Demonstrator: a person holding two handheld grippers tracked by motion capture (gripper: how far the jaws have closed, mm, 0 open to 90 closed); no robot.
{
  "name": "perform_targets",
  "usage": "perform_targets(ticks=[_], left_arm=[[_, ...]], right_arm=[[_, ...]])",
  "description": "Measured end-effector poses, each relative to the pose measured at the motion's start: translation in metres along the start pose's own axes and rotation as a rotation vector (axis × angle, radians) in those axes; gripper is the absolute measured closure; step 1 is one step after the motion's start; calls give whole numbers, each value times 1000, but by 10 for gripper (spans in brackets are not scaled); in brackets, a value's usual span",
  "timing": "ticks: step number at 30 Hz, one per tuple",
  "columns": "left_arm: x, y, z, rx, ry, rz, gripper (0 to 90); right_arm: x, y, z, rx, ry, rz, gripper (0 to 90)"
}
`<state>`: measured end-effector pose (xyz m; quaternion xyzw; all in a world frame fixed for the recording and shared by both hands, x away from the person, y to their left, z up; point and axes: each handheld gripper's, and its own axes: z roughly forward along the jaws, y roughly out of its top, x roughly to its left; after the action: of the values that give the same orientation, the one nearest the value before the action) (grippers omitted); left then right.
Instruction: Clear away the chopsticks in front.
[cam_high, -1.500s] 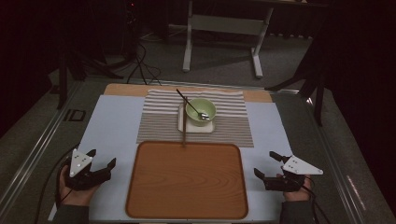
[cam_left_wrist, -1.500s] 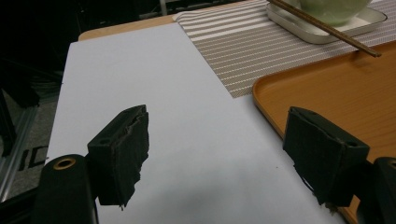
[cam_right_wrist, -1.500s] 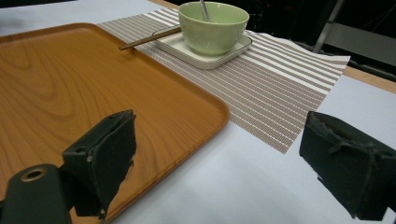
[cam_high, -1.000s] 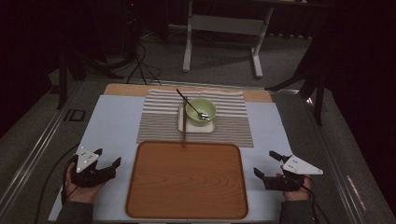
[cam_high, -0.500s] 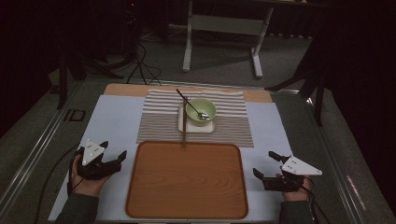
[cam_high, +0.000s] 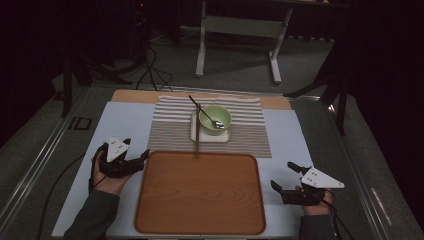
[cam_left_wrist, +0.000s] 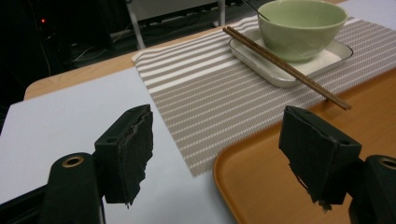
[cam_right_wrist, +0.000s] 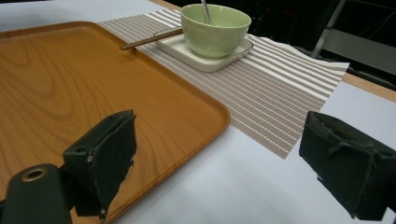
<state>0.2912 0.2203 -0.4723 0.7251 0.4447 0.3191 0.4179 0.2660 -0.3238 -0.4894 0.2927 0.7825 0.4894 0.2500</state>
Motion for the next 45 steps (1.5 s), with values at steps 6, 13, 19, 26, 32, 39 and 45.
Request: perform_targets(ticks=[6, 13, 19, 26, 32, 39, 45], left_arm=[[0, 12, 13, -11, 1, 0, 288], [-2, 18, 30, -6, -2, -14, 301], [-8, 25, 41, -6, -15, -15, 332], [-17, 34, 56, -18, -27, -32, 352], [-28, 40, 71, -16, -50, -34, 394], [-37, 44, 87, -9, -57, -37, 399], [-41, 45, 98, 0, -48, -42, 405]], right_arm=[[0, 1, 0, -14, -5, -2, 107], [0, 1, -1, -20, -6, -5, 107], [1, 1, -1, -22, -6, -7, 107], [2, 2, -1, -27, -5, -8, 107], [2, 2, -2, -31, -5, -9, 107], [2, 2, -2, -34, -1, -10, 107], [2, 2, -2, -36, 0, -8, 107]])
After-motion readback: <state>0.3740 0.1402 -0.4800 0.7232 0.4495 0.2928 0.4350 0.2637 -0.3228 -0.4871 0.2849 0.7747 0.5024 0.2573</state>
